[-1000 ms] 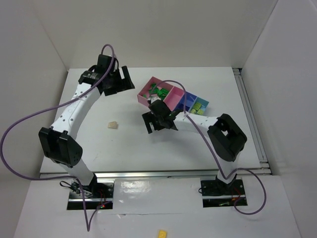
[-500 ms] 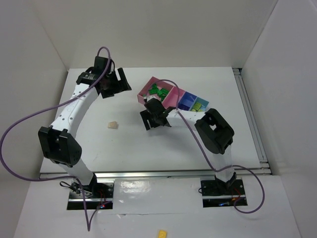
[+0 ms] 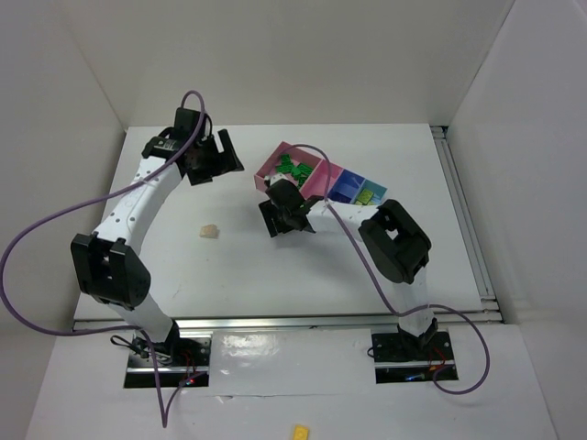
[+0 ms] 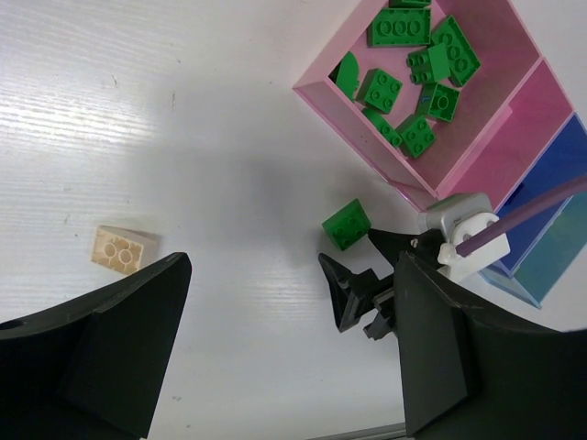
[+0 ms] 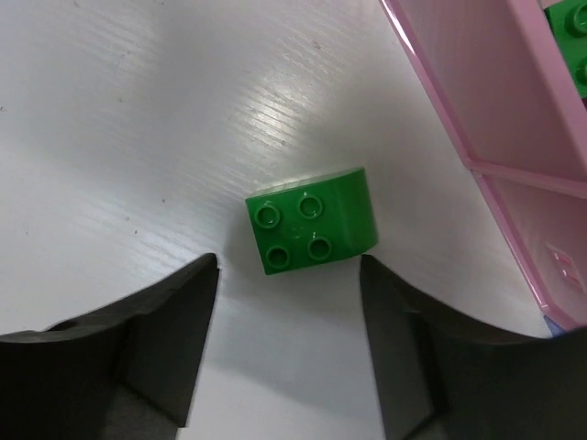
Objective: Sort the legos into containers by color
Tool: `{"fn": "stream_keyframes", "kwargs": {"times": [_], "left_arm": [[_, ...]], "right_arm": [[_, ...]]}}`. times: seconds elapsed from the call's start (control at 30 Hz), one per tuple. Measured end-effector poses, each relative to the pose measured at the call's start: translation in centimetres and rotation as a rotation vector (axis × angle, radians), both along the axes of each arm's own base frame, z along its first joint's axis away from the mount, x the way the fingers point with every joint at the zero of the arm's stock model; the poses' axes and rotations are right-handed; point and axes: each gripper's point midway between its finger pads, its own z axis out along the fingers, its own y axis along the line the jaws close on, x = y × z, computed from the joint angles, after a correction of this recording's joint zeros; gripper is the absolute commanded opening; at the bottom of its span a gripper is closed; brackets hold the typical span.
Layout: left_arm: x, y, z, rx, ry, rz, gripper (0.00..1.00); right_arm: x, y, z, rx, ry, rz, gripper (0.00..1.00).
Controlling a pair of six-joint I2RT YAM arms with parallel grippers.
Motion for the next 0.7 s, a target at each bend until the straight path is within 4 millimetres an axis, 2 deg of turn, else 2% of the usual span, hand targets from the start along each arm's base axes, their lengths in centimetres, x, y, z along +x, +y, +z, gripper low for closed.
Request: {"fn": "stream_keyframes", "kwargs": {"times": [0.07,0.17,0.27,0.33,0.43,0.53,0.6,0.7], "left_arm": [[0.0,-0.1,0.1,-0.004,-0.004,-0.003,0.93],[0.1,-0.1,0.3,-0.007,-0.013,-0.004,0.93],[0.3,-0.1,0.4,-0.009,-0.018,-0.002,0.93],[0.3,0.0,0.4,-0.009,-0.019,0.000,0.93],[0.3,0.1,0.4,-0.009,-0.018,0.003,0.93],[0.2,0.2,0.2,-0.008,-0.015,0.003,0.93],[0.2,0.2,0.2,-0.008,-0.014,0.003,0.93],[0.2,0.1,0.2,-0.011,-0.014,0.000,0.93]], "right_arm": [[0.2,0.0,0.0,-0.005,-0.004,-0.003,0.79],[1.0,0.4,0.1,-0.008,-0.020,-0.003,0.79],[1.4,0.6,-0.3,-0.018,-0.025,-0.004,0.71],[1.4,0.4,-0.7,-0.029,-0.022,-0.004,0.60],[1.6,0.3,-0.6,-0.039,-0.031,-0.007,0.57],[1.6,0.2,-0.7,-0.041,-0.032,-0.009,0.69],[1.6,0.2,-0.6,-0.046,-0.030,-0.009,0.83],[1.7,0.4,-0.3,-0.043,-0.028,-0.002,0.87]]}}
